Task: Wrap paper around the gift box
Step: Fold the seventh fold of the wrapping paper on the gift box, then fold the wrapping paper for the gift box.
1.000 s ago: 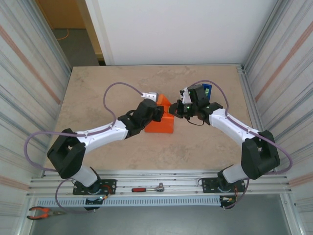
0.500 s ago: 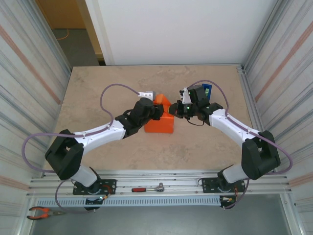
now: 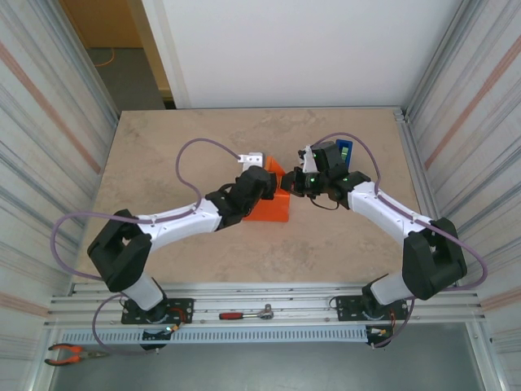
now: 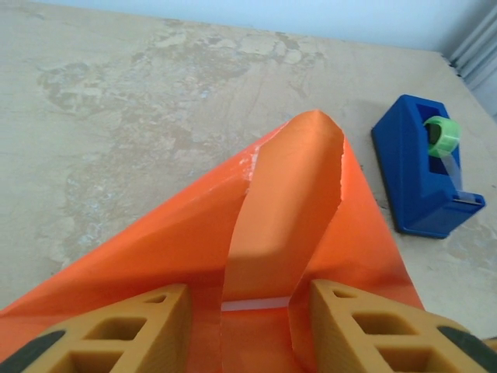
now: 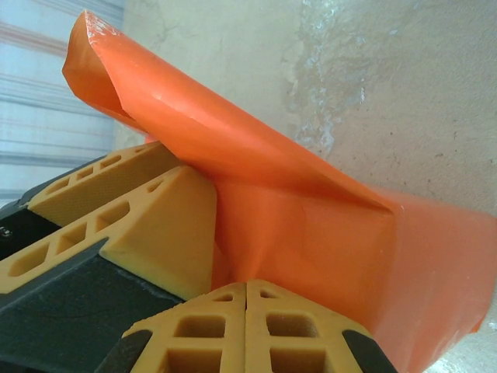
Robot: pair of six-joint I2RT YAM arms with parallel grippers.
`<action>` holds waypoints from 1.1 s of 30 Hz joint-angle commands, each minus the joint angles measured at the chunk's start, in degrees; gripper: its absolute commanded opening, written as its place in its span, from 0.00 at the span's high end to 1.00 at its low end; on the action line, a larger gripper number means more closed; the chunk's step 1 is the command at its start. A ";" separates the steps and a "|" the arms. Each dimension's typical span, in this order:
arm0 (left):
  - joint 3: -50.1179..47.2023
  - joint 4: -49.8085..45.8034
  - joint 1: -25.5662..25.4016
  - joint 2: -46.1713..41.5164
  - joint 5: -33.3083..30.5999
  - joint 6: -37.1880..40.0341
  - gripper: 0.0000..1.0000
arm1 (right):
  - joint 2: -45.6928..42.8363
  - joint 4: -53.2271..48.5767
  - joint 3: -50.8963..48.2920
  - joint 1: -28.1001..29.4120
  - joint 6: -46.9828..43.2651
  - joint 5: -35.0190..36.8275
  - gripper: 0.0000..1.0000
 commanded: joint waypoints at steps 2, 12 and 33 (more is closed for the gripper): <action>-2.83 -13.33 -2.77 4.95 -0.94 -2.74 0.56 | 2.45 -6.05 -3.71 2.16 -1.41 1.82 1.00; -3.63 -14.88 -6.48 7.83 -6.99 0.15 0.56 | -4.46 -5.04 -3.82 -1.40 1.99 0.85 1.00; -2.88 -14.96 -8.54 10.10 -9.31 0.74 0.55 | 13.79 -4.66 15.36 -13.30 5.96 -11.86 0.97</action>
